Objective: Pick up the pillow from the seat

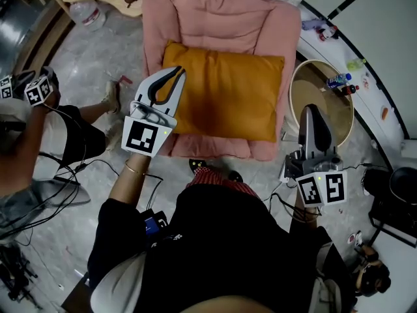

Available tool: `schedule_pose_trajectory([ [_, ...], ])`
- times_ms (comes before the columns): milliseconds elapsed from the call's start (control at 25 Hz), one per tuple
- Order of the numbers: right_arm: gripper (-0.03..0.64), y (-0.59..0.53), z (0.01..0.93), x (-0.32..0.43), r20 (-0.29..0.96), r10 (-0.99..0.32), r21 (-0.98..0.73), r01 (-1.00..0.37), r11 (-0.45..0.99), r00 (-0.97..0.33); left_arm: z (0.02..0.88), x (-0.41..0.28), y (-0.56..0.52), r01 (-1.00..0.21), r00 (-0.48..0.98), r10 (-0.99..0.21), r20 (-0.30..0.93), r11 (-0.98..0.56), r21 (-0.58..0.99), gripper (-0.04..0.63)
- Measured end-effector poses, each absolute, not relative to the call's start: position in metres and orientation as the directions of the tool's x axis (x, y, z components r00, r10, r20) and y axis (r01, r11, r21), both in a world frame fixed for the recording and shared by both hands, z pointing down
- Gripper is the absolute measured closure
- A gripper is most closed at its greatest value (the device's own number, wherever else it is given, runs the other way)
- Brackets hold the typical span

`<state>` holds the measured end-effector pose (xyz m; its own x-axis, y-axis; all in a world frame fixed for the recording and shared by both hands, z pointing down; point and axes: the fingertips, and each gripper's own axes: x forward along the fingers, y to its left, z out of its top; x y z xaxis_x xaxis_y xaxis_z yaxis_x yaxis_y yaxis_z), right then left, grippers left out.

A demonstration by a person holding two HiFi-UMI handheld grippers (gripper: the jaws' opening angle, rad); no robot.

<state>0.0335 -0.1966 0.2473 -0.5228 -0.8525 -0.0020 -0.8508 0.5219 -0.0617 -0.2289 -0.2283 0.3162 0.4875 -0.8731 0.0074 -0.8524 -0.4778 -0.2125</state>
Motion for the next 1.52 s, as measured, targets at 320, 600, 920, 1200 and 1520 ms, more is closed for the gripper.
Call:
schedule_pose_trajectory([
  [320,0.594,-0.194,0.252,0.033,0.018,-0.877,-0.058,-0.876,0.479,-0.481,0.354,-0.253,-0.246,-0.864,0.469,-0.879,0.089,-0.477,-0.162,0.564],
  [600,0.594,-0.191,0.251,0.028,0.030,-0.893,-0.054,-0.893,0.447,-0.449,0.393,-0.272,-0.253,-0.865,0.473,-0.865,0.169,-0.492,-0.098,0.490],
  [920,0.594,-0.188,0.251,0.031,0.038,-0.916,-0.059,-0.916,0.397,-0.399,0.430,-0.280,-0.256,-0.854,0.492,-0.837,0.239,-0.518,-0.053,0.439],
  [1200,0.594,-0.183,0.252,0.037,0.051,-0.928,-0.052,-0.929,0.366,-0.369,0.464,-0.285,-0.260,-0.863,0.469,-0.820,0.328,-0.504,-0.026,0.422],
  [1520,0.594,-0.183,0.259,0.041,0.083,-0.938,-0.049,-0.942,0.333,-0.336,0.508,-0.292,-0.264,-0.877,0.442,-0.798,0.409,-0.480,0.012,0.399],
])
